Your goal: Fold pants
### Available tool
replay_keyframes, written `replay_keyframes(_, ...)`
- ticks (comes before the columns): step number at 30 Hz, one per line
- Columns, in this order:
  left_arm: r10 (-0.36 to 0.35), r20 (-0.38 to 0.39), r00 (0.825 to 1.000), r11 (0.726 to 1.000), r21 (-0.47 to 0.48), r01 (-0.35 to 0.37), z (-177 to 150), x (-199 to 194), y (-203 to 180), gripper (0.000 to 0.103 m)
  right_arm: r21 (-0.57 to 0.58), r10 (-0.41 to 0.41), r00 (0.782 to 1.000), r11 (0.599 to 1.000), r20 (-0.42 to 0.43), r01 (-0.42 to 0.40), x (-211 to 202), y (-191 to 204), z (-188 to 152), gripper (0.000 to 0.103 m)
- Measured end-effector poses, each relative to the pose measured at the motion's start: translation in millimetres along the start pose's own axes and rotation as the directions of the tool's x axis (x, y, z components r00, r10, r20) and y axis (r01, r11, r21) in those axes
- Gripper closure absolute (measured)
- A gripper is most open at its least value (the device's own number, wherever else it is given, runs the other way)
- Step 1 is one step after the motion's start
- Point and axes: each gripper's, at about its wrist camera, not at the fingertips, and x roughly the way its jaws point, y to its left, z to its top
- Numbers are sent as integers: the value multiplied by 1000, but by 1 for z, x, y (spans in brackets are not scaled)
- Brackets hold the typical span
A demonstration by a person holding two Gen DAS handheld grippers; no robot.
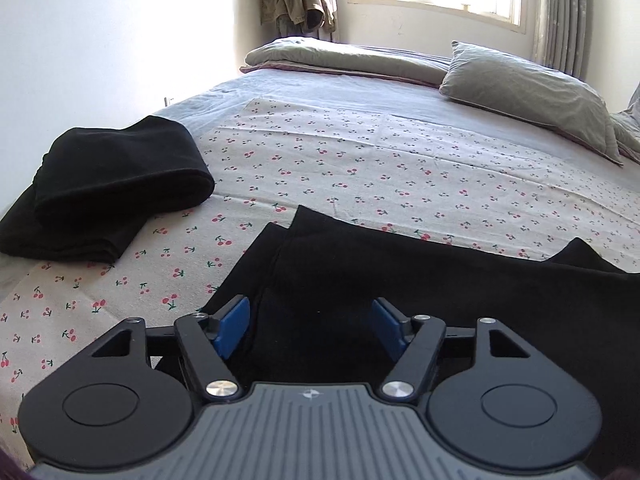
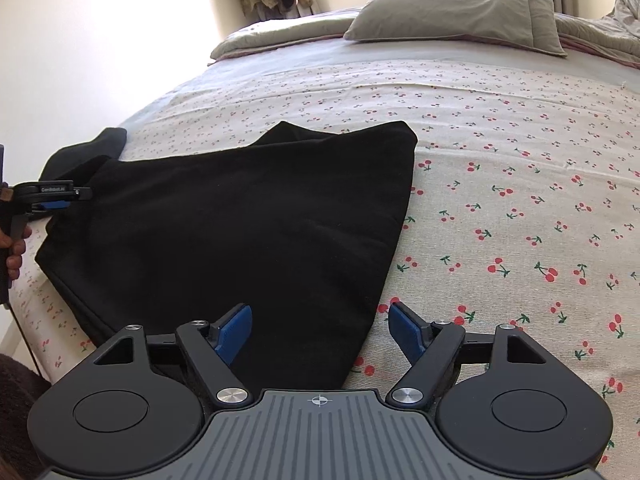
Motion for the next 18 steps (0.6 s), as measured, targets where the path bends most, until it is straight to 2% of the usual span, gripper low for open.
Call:
replay_keyframes(1, -26, 5, 1000, 1000, 10, 26, -1, -6, -6, 30, 10, 2, 1000, 1000, 1, -2, -2, -3, 0, 26)
replay_keyframes(3, -80, 11, 997, 996, 30, 80, -4, -17, -22, 19, 34, 9, 1000, 999, -1, -9, -5, -8, -1, 26)
replay_keyframes(5, -137, 11, 990, 989, 56, 137, -9, -26, -39, 15, 61, 20, 1000, 998, -4, -20, -8, -14, -1, 26)
replay_keyframes(9, -261, -14, 965, 957, 124, 261, -27, -39, -84, 10, 142, 62, 998, 988, -18, -59, -12, -28, -4, 26)
replay_keyframes(12, -352, -36, 935, 920, 172, 352, -43, -45, -116, 7, 196, 104, 994, 976, -25, -98, -16, -37, -8, 26)
replay_keyframes(14, -417, -48, 908, 887, 195, 418, -57, -49, -135, 7, 236, 154, 988, 961, -29, -143, -19, -41, -11, 26)
replay_keyframes(15, -455, -60, 888, 865, 207, 457, -65, -51, -145, 7, 256, 179, 983, 952, -30, -166, -20, -43, -13, 27)
replay_keyframes(18, -533, -80, 842, 809, 243, 535, -87, -55, -161, 7, 316, 247, 968, 923, -47, -220, -19, -50, -19, 39)
